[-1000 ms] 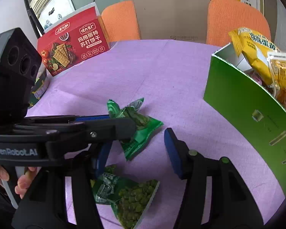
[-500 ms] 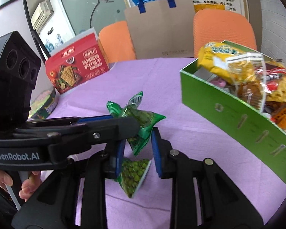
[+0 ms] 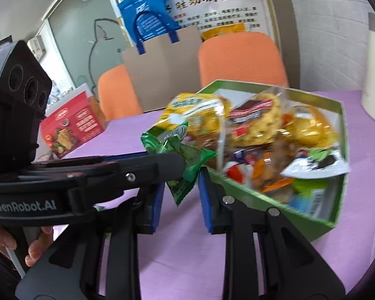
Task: Organize snacks
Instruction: 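Carry the green pea bag into the green box and open both tools, then withdraw both tools and move them to the last green pea bag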
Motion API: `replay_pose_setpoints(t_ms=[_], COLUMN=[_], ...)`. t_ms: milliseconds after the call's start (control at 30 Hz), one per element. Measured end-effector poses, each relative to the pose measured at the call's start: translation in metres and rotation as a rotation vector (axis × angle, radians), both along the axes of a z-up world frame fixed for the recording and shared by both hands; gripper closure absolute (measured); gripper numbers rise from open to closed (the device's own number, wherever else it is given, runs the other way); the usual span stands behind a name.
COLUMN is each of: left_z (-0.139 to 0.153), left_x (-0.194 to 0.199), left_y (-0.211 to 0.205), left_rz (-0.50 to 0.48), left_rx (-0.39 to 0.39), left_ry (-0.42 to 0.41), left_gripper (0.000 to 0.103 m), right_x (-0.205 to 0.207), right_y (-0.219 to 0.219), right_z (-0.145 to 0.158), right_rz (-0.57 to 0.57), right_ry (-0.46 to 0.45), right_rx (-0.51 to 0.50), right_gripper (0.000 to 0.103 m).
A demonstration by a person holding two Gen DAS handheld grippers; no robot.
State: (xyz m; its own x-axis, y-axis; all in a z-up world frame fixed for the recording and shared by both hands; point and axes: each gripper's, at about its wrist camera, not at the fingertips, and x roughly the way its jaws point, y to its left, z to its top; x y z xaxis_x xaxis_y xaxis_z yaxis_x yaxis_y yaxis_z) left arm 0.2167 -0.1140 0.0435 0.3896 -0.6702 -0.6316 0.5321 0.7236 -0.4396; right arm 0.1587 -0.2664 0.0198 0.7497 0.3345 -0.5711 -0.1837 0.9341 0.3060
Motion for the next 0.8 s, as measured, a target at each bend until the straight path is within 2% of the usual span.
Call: replay_pose_setpoints(t_ms=[200, 267, 300, 367, 400, 433, 467, 567, 633, 767, 800], left_z=[0.003, 0.001, -0.001, -0.008, -0.011, -0.014, -0.017, -0.024, -0.025, -0.017, -0.014], left_x=[0.009, 0.015, 0.02, 0.028, 0.031, 0.033, 0.035, 0.038, 0.037, 0.028, 0.024], left_y=[-0.053, -0.064, -0.068, -0.074, -0.074, -0.075, -0.074, -0.068, -0.065, -0.064, -0.062], left_rz=[-0.047, -0.055, -0.057, -0.029, -0.01, 0.003, 0.01, 0.05, 0.059, 0.089, 0.101], left_rx=[0.049, 0.057, 0.062, 0.097, 0.115, 0.126, 0.129, 0.121, 0.106, 0.127, 0.126], left_ry=[-0.023, -0.017, -0.015, -0.019, -0.025, -0.027, -0.024, -0.001, 0.005, -0.015, -0.017], left_gripper=[0.072, 0.072, 0.072, 0.068, 0.065, 0.058, 0.051, 0.038, 0.035, 0.015, 0.015], right_x=[0.015, 0.015, 0.011, 0.005, 0.002, 0.001, 0.0, -0.003, -0.005, -0.016, -0.019], right_y=[-0.031, -0.036, -0.037, -0.039, -0.039, -0.042, -0.043, -0.048, -0.048, -0.048, -0.047], right_z=[-0.004, -0.008, -0.01, -0.013, -0.014, -0.016, -0.016, -0.018, -0.018, -0.015, -0.013], right_rz=[-0.052, -0.076, -0.098, -0.116, -0.119, -0.127, -0.136, -0.14, -0.144, -0.138, -0.137], right_ry=[-0.003, -0.011, -0.023, -0.055, -0.059, -0.059, -0.06, -0.054, -0.048, -0.059, -0.064], right_rx=[0.004, -0.03, -0.062, -0.108, -0.123, -0.131, -0.134, -0.109, -0.112, -0.106, -0.104], right_gripper=[0.071, 0.058, 0.046, 0.044, 0.043, 0.043, 0.042, 0.039, 0.03, 0.022, 0.019])
